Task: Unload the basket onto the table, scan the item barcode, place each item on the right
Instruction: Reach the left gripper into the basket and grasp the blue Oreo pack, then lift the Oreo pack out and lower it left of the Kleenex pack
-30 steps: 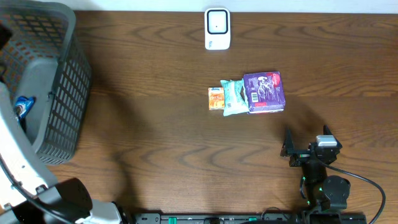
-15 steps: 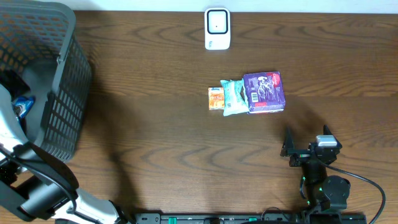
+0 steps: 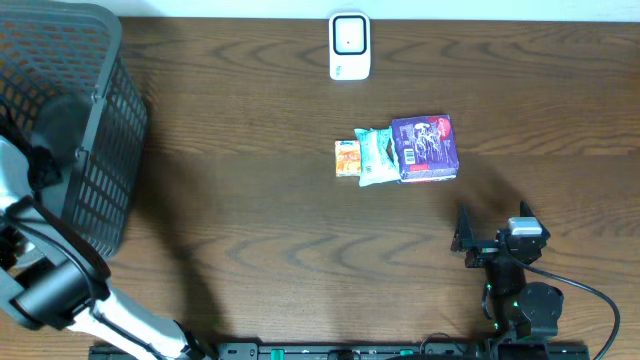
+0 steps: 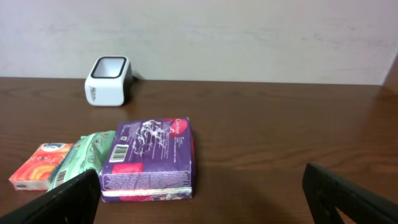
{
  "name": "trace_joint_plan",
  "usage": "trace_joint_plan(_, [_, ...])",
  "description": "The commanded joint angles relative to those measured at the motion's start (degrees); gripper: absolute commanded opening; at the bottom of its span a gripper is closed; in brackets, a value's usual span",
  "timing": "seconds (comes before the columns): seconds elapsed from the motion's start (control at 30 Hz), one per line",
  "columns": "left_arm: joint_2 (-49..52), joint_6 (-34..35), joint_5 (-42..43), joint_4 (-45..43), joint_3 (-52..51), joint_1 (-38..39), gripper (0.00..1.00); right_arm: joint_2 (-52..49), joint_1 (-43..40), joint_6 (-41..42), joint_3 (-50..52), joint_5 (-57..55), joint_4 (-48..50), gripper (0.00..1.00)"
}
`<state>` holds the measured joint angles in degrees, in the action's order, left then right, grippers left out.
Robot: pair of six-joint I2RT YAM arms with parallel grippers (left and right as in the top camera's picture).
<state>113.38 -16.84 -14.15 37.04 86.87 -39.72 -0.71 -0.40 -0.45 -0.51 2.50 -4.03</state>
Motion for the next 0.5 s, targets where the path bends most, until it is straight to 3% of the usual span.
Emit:
trace_joint_plan(0.0, [3.8, -4.2, -1.0, -0.5, -0.4, -0.9, 0.75, 0.3, -0.3, 0.8, 0.2, -0.5, -0.1, 0.99])
trace_joint_plan(0.17, [7.1, -4.1, -2.4, -2.5, -0.4, -1.1, 0.75, 0.3, -0.3, 0.8, 0.2, -0.5, -0.1, 0.99])
trace_joint_plan(0.23, [8.2, -4.1, -2.5, -3.1, -0.4, -1.1, 0.68, 0.3, -0.3, 0.8, 0.2, -0.5, -0.1, 0.99])
trace_joint_plan(0.37, [9.9, -3.8, -2.4, -3.0, -0.4, -1.1, 0.22, 0.3, -0.3, 0.8, 0.2, -0.5, -0.1, 0.99])
trace_joint_plan(0.43, [9.8, -2.4, -2.4, -2.9, -0.4, -1.1, 0.08, 0.3, -0.3, 0.8, 0.2, -0.5, -0.1, 0.99])
trace_joint_plan(0.47, [9.4, -1.6, -2.4, -2.8, -0.4, -1.0, 0.08, 0.3, -0.3, 0.8, 0.2, -0.5, -0.1, 0.99])
